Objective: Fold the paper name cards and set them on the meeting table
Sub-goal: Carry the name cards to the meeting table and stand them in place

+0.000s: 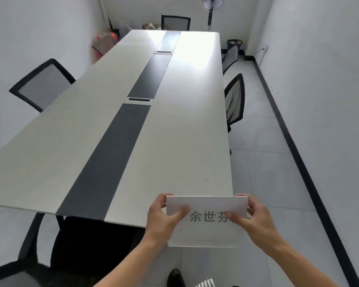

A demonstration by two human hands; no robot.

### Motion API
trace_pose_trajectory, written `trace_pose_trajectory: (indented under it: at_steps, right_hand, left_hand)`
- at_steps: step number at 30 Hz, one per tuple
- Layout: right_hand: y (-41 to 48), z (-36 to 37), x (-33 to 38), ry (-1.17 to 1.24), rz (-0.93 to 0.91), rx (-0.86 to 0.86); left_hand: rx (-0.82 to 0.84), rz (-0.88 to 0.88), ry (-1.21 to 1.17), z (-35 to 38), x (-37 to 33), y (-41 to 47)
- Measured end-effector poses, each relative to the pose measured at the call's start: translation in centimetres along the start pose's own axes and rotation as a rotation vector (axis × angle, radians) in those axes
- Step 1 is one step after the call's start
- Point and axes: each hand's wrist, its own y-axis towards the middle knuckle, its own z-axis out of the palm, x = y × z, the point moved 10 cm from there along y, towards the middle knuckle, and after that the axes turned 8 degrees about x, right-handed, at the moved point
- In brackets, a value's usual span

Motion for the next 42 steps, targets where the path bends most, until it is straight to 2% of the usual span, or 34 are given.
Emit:
trace_pose_trajectory:
  at_steps: [6,15,26,30,33,36,39,42]
  right_hand:
    - [6.8,-0.7,-1.4,-0.005,0.022,-0.031]
    - [17.2,-2.4,-3.4,-0.009,0.054,0.005]
    - [23.0,-3.5,-5.9,-0.052,0.044,0.041]
    - [23.1,-3.2,-6.1,-0.109,0.033,0.055]
    - [23.4,-3.4,-5.6,-0.223,0.052,0.091]
    - [24.3,-3.4,-6.2,-0.335,0.182,0.225]
    - [24.5,-2.9,-7.4,-0.297,0.33,0.335]
    - [24.8,-3.0,-6.9,-0.238,0.352,0.313]
  left_hand:
    - [0.068,-0.012,0.08,0.1,0.2,7.9]
    - [0.028,-0.13,0.178,0.8,1.1,17.1]
    - [-0.013,-0.206,0.182,1.9,3.1,22.0]
    - [0.055,-0.17,0.207,1.7,3.2,22.9]
    - [0.149,-0.117,0.312,1.5,2.7,23.7]
    - [0.305,-0.116,0.456,1.2,2.8,24.8]
    - [0.48,-0.156,0.522,1.5,3.0,25.7]
    - [0.552,-0.182,0.474,1.6,2.8,26.6]
